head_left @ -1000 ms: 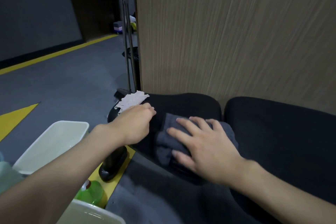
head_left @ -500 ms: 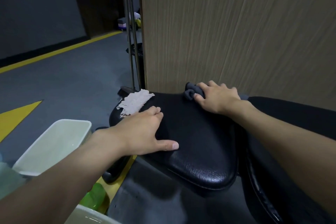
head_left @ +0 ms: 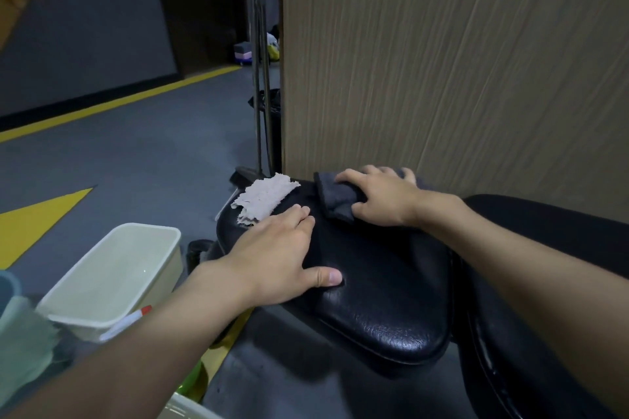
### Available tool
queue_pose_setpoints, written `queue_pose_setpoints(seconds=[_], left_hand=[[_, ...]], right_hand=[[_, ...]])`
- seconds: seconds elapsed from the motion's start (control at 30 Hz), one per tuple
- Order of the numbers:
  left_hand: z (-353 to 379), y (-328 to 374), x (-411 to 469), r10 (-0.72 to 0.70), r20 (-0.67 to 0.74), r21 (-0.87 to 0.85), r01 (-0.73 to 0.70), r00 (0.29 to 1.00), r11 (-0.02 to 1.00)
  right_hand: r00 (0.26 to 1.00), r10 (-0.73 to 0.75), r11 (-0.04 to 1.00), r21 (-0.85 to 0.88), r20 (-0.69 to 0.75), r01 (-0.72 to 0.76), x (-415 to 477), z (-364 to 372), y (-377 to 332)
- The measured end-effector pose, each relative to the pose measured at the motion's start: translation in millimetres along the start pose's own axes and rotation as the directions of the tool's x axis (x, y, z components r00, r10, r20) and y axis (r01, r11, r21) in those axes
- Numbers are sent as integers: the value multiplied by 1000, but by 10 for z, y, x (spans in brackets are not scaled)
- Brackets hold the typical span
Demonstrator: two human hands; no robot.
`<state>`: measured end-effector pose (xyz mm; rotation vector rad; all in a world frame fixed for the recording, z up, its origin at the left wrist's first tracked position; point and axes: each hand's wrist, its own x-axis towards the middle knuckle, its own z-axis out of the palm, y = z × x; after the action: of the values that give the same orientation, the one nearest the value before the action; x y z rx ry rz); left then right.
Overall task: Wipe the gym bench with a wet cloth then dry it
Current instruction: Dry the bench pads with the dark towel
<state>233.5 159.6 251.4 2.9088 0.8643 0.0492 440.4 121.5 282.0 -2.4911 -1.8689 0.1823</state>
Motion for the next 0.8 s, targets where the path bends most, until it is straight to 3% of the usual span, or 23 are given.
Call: queue_pose_setpoints(seconds=[0.1,0.2,0.27,0.3,0.37,0.43,0.53,0.63,0.8], left_hand=[[41,0,-45,-13,-97,39,17,995,999],[39,-3,-41,-35,-107,12,36,994,999],[37,2,-26,-48,-109,-4,48,993,999],[37,6,-21,-52,-114,-8,51,992,999],[37,16,-14,-55,-123,3,56,991,998],[37,23,-18,-67,-127,12,69,990,998],[32,38,-34,-88,-125,3,89,988,996],[9,61,-56,-96,-112,11,98,989,995],[-12,72,-73,-104,-93,-6,104,990,995]], right_hand=[[980,-168,970,193,110,144,8,-138,-31],[916,-209,928,366,341,75,-148,-451,117],[982,-60,842,537,179,-46,-196,-435,126],[996,61,861,502,59,-83,-150,-333,104],[969,246,924,305,-8,-232,-25,-44,-42],[971,238,953,195,-12,-231,132,137,-215],[996,77,966,251,-35,-66,293,130,-216],[998,4,965,261,-57,11,251,156,-65],[988,79,962,270,-132,-41,-99,250,482]])
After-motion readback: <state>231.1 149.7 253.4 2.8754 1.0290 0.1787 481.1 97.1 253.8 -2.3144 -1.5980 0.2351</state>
